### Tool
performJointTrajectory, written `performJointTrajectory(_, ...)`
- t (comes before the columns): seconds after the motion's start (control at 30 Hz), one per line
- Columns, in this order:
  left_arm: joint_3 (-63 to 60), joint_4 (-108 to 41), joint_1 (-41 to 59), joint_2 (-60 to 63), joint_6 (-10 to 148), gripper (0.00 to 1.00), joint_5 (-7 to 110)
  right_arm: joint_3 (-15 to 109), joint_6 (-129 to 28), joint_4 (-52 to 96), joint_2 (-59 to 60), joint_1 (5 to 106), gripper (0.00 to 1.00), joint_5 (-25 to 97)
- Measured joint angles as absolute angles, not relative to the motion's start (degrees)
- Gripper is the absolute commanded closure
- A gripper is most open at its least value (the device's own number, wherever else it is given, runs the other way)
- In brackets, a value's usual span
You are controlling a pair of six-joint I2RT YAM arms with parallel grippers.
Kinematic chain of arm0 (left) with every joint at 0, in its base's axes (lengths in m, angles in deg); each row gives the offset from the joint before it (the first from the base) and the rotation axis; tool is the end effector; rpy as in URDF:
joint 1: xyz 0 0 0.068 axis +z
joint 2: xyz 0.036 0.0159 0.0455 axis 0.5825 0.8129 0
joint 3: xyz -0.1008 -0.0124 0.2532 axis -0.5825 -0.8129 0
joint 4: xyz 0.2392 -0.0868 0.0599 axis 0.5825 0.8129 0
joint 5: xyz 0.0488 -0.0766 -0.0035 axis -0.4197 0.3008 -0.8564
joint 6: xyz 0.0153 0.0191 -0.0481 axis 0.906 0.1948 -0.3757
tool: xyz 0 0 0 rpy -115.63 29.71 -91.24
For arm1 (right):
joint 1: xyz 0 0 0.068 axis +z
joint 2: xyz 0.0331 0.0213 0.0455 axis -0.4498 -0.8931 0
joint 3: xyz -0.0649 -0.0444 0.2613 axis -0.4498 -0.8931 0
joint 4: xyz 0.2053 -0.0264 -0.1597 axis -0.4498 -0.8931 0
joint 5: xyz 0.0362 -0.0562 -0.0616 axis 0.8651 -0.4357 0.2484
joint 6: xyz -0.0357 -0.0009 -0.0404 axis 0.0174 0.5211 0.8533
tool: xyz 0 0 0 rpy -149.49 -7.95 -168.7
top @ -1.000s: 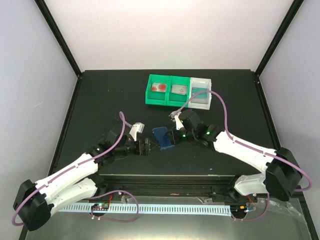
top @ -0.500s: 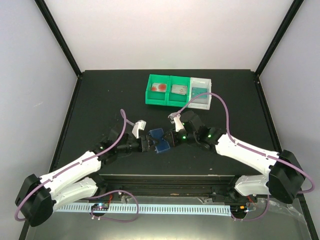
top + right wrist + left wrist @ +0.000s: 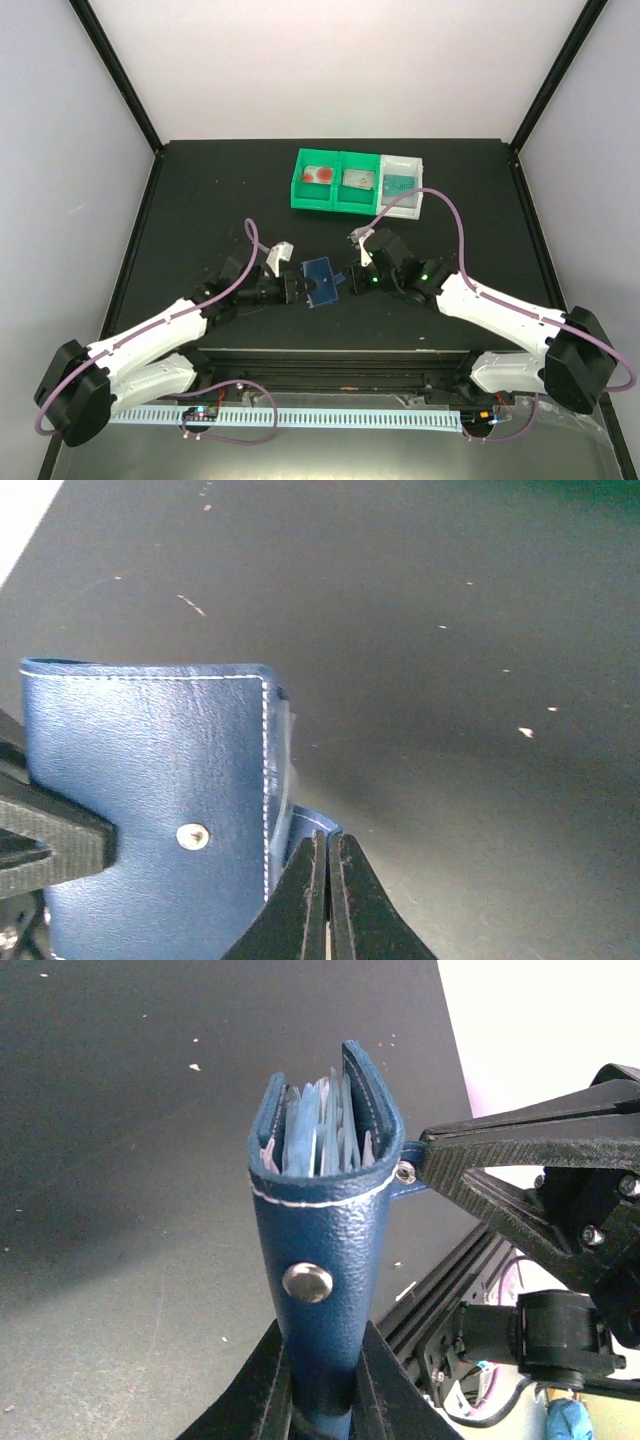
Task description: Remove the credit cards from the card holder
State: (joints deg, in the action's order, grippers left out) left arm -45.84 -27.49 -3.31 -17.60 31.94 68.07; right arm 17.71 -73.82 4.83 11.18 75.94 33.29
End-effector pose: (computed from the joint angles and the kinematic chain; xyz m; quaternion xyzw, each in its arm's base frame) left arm 0.1514 -0.1415 0.2130 0.0348 0.8593 -0.4629 0.2149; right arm 0.1686 0.2000 0.2439 -0.1700 0.8965 0.2904 0.2882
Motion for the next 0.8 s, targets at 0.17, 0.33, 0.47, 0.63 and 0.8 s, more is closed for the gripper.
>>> performJointTrajectory(0.17,-45.82,-27.73,-2.37,-14.06,33.12,0.90,67.92,17.54,-73.25,3.72,9.50,76.25,0.99,30.68)
performJointTrajectory(0.33,-45.60,-28.60,-1.33,-9.01,34.50,0.80,68.21,16.77,-73.18,5.05,7.05,76.34,0.99,31.10)
performJointTrajectory(0.47,-45.29,-27.64,-0.01,-4.20,36.03,0.68,67.20,16.86,-73.05,6.67,3.44,76.23,0.99,30.55)
performJointTrajectory(0.63,-44.77,-24.28,1.34,-0.31,38.04,0.46,65.19,17.41,-72.66,6.47,0.27,76.16,0.99,30.20)
performJointTrajectory(0.8,-43.52,-21.37,1.71,-0.73,39.70,0.36,62.17,17.71,-72.97,6.10,1.45,76.16,0.99,30.58)
